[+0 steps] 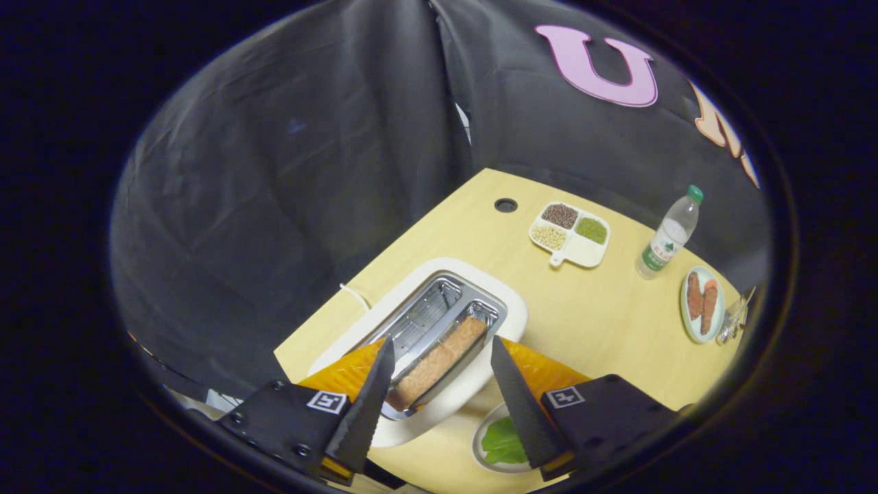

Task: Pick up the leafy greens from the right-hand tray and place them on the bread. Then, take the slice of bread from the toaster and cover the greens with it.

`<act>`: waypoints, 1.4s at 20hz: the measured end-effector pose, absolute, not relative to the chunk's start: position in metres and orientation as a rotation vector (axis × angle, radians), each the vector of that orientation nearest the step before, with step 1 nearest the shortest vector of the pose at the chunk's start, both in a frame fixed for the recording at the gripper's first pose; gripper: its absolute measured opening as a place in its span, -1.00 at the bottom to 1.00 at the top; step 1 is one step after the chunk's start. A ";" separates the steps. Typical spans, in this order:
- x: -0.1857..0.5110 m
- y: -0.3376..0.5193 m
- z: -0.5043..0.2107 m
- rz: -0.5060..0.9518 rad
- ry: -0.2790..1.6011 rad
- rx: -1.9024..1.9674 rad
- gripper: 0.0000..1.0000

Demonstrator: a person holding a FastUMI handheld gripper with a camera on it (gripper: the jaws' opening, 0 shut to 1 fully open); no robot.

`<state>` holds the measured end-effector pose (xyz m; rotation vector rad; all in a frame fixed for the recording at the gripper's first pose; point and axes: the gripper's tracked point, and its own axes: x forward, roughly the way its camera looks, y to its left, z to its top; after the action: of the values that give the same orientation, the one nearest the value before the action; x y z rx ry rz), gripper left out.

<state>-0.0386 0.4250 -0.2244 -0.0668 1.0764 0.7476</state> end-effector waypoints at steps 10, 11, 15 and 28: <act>-0.040 0.432 -0.224 0.716 1.113 -0.018 -0.70; -0.037 0.431 -0.217 0.716 1.097 -0.016 -0.83; -0.041 0.425 -0.195 0.728 1.068 0.041 -0.92; -0.041 0.365 -0.146 0.713 0.972 0.264 -0.92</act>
<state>-0.0407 0.3646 -0.1457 0.2645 0.9725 0.7133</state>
